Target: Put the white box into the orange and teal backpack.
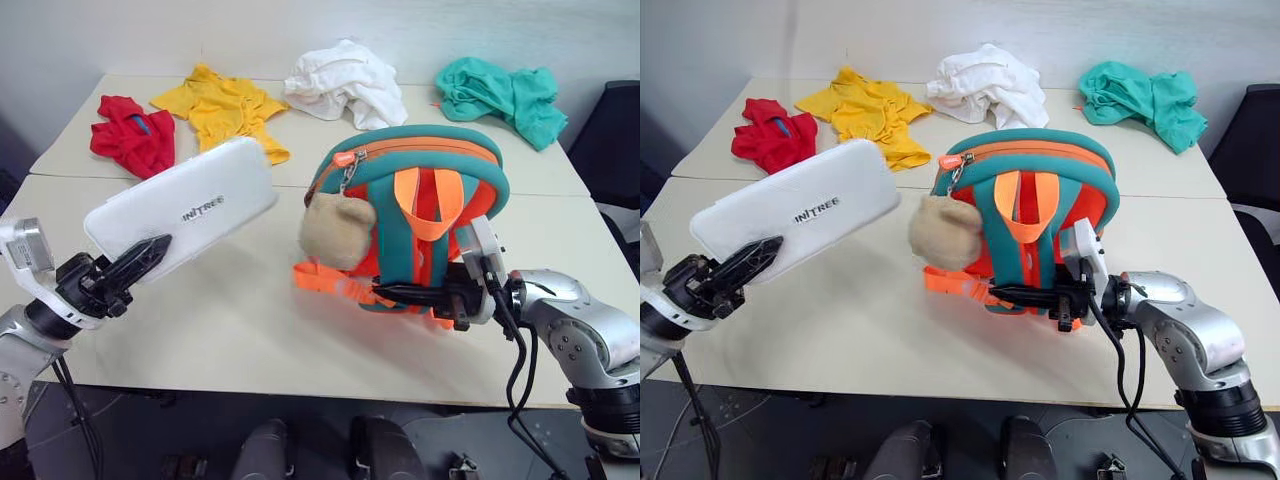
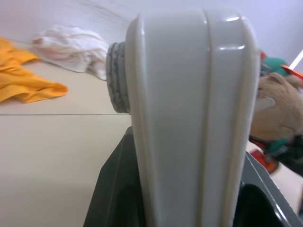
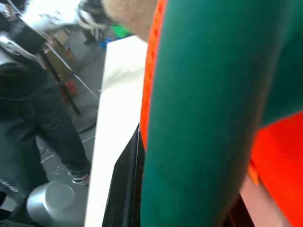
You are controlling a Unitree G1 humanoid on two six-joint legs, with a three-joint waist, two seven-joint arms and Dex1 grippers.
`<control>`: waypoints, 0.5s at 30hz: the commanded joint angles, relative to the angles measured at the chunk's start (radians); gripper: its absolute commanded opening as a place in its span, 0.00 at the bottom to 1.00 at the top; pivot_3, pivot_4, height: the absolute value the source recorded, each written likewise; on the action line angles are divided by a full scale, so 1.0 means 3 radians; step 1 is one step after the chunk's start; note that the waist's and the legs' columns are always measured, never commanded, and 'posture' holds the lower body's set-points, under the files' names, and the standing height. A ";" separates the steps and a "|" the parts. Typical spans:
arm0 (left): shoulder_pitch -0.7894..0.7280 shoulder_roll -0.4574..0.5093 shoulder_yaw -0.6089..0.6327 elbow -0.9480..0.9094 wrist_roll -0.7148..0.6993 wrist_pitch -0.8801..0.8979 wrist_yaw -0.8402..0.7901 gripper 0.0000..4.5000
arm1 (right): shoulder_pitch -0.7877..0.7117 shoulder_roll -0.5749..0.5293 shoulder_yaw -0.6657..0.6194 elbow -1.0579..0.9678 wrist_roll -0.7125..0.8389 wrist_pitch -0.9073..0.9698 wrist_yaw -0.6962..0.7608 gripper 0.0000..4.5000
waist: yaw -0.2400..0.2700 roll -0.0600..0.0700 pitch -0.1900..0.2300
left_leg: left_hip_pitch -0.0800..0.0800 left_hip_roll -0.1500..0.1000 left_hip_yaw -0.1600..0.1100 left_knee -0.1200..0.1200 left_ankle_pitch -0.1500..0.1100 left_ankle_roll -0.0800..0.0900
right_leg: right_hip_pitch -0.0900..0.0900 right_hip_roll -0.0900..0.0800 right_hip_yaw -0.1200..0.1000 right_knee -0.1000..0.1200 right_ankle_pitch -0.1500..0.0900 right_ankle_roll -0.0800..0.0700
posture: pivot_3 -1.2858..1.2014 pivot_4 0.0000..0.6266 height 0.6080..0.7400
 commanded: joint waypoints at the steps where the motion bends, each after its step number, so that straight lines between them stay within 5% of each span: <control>1: -0.0119 0.0042 -0.0126 -0.0143 0.0094 -0.0175 -0.0064 0.30 | 0.0018 0.0035 -0.0113 -0.0043 -0.0034 -0.0080 -0.0041 0.02 | 0.0009 0.0000 0.0000 | 0.0000 0.0000 0.0000 0.0000 0.0000 0.0000 | 0.0000 0.0000 0.0000 0.0001 0.0000 0.0000 | 0.52 0.24 1.00; 7: -0.0632 -0.0054 -0.0691 0.0188 0.0608 -0.0520 -0.0214 0.30 | 0.0003 0.0027 -0.0054 -0.0018 -0.0123 -0.0086 0.0033 0.02 | 0.0031 0.0000 0.0000 | -0.0002 -0.0004 0.0003 0.0001 0.0000 0.0002 | 0.0000 0.0001 -0.0001 -0.0001 0.0001 0.0001 | 0.52 0.24 1.00; 15: -0.0832 0.0166 -0.0944 0.0264 0.0619 -0.0466 -0.0749 0.30 | -0.0083 0.0055 -0.0046 0.0031 -0.0185 -0.0089 0.0025 0.02 | 0.0009 -0.0001 0.0000 | -0.0004 -0.0002 0.0007 0.0000 0.0001 0.0003 | -0.0001 0.0007 -0.0001 0.0005 0.0001 0.0002 | 0.52 0.24 1.00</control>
